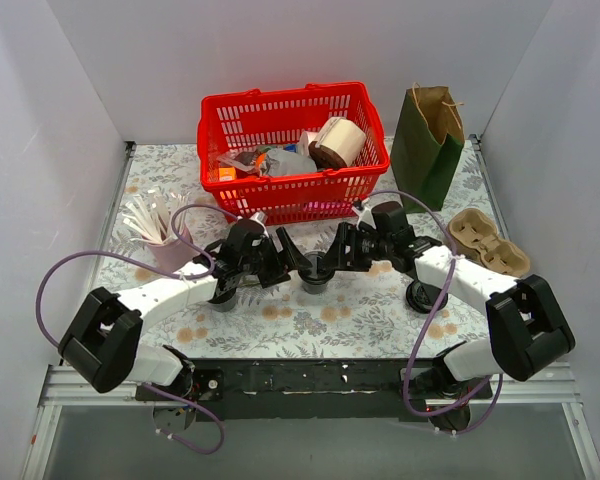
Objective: Pack the takeout coffee
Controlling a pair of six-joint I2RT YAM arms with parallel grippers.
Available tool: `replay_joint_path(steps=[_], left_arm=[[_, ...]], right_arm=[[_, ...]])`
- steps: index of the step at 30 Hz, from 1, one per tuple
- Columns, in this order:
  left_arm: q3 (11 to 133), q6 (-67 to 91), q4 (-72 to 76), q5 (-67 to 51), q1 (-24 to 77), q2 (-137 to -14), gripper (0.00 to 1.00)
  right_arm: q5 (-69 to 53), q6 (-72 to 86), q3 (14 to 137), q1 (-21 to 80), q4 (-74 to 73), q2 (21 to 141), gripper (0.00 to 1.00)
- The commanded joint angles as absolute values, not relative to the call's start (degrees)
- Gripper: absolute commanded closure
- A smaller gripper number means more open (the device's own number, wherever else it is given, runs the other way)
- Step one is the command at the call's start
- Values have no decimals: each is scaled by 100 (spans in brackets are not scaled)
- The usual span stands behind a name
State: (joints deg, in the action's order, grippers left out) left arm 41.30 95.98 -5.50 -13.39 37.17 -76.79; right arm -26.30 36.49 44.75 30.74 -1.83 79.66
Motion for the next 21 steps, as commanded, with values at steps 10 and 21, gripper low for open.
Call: replay_joint_path(steps=[10, 21], left_arm=[[3569, 10072, 263, -1573, 3806, -7734, 50], [3524, 10099, 185, -1494, 3806, -7919, 76]], right_arm=[[-2707, 4210, 3797, 3217, 474, 8016, 59], [-2601, 3720, 3815, 3217, 746, 8042, 68]])
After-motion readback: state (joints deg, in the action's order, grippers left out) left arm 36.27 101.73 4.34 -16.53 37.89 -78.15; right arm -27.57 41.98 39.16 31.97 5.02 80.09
